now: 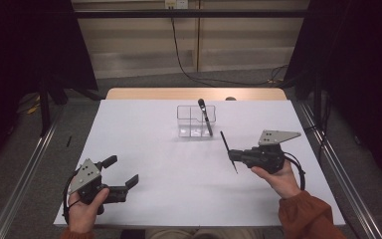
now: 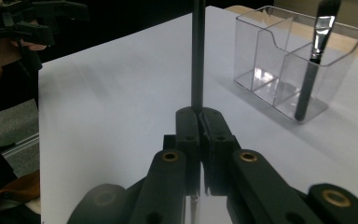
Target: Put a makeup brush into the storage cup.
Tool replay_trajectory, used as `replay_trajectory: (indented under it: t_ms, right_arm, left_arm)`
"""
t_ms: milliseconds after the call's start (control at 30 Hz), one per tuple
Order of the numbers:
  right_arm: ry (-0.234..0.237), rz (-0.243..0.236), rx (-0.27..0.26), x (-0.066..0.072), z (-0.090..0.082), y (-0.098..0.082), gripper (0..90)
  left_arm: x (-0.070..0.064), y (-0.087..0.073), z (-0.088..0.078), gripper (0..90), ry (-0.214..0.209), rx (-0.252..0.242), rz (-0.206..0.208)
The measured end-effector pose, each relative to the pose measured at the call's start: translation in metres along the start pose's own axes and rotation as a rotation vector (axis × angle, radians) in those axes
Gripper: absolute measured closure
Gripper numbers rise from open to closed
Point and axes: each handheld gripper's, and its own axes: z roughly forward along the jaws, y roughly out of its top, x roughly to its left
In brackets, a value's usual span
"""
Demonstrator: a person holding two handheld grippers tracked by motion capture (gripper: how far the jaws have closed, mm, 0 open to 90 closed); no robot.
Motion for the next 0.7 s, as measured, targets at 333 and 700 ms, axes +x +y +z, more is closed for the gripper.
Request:
replay_trajectory:
  t_ms: [333,700]
  right_arm:
    - [0.055,-0.042,0.008,0.011,0.025,0.016,86.6]
    - [0.11,-0.07,0.066,0.016,0.051,0.026,86.6]
  left_arm:
    - [-0.004,0.002,0.002,3.0,-0.016,0.005,0.02]
    - [-0.005,0.005,0.005,3.0,-0.041,0.017,0.017]
